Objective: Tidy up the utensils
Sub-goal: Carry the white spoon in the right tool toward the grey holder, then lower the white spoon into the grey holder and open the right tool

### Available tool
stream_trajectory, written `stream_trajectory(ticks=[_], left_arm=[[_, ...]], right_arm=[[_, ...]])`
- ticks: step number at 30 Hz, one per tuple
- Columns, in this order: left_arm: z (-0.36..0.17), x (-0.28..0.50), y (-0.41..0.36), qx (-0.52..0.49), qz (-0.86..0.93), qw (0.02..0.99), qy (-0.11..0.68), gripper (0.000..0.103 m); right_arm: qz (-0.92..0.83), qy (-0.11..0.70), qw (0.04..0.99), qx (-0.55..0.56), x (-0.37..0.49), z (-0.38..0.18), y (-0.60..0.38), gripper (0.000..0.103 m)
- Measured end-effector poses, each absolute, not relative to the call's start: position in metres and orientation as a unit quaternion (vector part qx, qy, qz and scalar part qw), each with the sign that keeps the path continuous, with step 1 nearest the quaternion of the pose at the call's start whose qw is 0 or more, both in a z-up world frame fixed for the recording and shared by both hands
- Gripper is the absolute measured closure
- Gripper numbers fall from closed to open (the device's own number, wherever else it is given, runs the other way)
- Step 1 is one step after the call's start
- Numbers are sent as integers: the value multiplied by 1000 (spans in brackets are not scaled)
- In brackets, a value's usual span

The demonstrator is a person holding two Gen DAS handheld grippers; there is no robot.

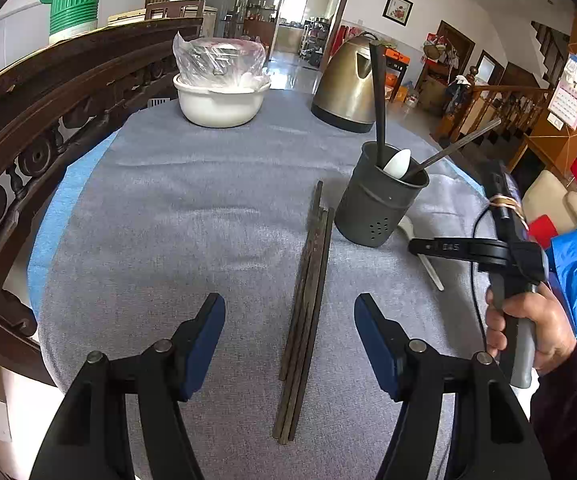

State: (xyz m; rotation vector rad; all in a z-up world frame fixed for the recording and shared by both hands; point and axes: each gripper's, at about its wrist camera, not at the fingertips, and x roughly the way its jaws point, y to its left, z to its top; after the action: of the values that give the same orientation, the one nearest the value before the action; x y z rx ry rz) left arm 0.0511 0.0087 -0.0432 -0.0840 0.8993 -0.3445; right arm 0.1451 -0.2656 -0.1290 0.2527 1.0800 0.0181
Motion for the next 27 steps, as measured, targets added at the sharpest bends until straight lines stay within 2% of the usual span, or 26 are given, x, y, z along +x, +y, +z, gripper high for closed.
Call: stream_trajectory(ticks=[5, 10, 17, 22, 27], left_arm=[[-44, 53, 6, -39, -164, 884, 435, 35], [-43, 52, 0, -36, -169, 884, 434, 35], [-34, 41, -3, -34, -184, 888, 420, 35], [-30, 42, 9, -44, -173, 893, 414, 35], [-35, 46, 18, -50, -167, 890, 421, 35]], right_arm=[[22, 476, 865, 160, 112, -109, -283, 94], [94, 425, 868, 240, 71, -57, -291, 94], [183, 370, 836, 362, 84, -11, -277, 94], [162, 223, 904, 327, 93, 16, -264, 94], [115, 193, 936, 272, 113, -4, -241, 94]])
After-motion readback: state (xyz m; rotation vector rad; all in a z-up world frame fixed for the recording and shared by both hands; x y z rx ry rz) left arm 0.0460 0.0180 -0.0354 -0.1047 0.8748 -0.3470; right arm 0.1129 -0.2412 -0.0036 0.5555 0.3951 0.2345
